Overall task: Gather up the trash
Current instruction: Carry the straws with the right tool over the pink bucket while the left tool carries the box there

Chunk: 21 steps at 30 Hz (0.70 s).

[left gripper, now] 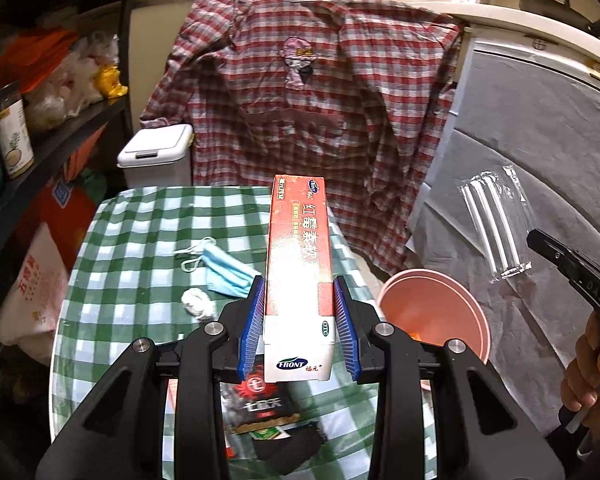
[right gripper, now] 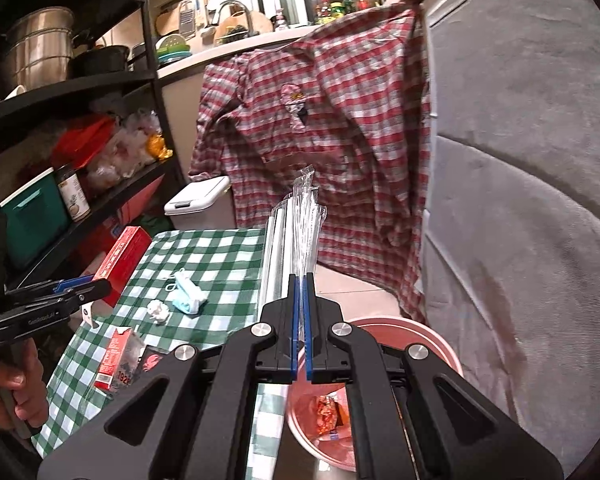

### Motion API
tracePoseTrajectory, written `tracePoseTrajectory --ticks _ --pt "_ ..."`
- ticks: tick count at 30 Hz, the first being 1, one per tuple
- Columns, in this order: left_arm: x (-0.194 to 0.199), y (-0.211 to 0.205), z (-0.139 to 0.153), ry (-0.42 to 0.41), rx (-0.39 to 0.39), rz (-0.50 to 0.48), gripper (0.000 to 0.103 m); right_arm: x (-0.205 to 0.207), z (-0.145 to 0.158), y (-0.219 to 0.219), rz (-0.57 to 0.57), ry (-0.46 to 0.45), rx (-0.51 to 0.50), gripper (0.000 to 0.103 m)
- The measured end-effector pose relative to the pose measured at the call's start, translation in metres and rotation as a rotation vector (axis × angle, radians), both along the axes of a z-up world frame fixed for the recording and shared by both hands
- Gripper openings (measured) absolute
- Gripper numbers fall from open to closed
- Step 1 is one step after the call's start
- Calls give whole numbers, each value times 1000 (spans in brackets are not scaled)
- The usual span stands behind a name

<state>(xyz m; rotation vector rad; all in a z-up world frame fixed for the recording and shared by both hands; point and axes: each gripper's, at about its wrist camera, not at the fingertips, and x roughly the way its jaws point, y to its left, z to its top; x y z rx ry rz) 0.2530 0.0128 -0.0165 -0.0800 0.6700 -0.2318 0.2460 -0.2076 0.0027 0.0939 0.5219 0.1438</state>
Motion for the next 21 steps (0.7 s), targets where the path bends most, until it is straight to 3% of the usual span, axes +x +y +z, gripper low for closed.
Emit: tracePoseTrajectory --ticks 21 --pt "5 -68 -2 -6 0 -120 34 -3 -3 -43 -97 2 -36 2"
